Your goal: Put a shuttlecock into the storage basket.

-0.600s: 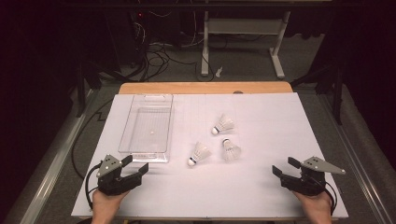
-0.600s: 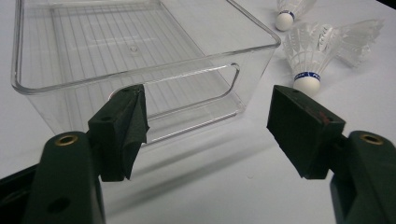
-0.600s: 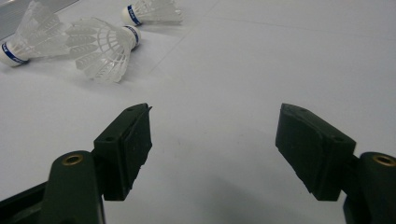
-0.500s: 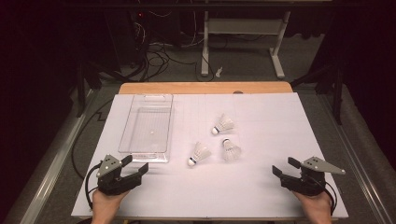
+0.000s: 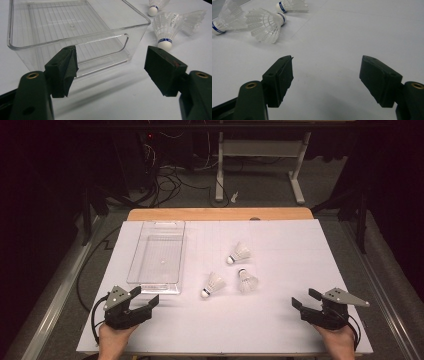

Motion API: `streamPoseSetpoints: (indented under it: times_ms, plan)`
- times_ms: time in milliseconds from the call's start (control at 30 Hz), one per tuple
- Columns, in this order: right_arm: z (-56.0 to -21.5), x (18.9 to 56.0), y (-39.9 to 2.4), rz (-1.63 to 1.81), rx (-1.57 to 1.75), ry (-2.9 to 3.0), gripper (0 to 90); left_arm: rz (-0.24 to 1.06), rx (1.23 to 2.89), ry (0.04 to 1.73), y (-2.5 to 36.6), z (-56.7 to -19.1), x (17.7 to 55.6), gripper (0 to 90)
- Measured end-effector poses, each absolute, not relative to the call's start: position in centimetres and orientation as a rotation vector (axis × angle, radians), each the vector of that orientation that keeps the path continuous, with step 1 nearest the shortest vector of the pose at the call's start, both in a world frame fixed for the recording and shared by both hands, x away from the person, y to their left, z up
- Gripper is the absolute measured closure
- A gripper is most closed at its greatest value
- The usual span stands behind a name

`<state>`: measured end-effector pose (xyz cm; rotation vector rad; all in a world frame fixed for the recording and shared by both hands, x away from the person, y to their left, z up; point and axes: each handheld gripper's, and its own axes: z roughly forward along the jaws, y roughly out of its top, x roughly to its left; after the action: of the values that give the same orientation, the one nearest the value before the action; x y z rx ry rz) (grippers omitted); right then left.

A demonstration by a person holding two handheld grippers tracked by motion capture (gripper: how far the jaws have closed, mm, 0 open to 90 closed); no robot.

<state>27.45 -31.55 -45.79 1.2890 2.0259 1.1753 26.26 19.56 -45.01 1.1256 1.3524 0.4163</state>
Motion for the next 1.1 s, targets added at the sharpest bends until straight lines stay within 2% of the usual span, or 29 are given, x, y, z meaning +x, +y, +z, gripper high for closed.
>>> streamPoseSetpoints:
  times_ms: [1100]
  plan:
    - [-45.9,27.5,-31.4,1.149,1.285,2.040,27.8,0.421,1.138,1.295,18.5,-44.3,26.1,28.3]
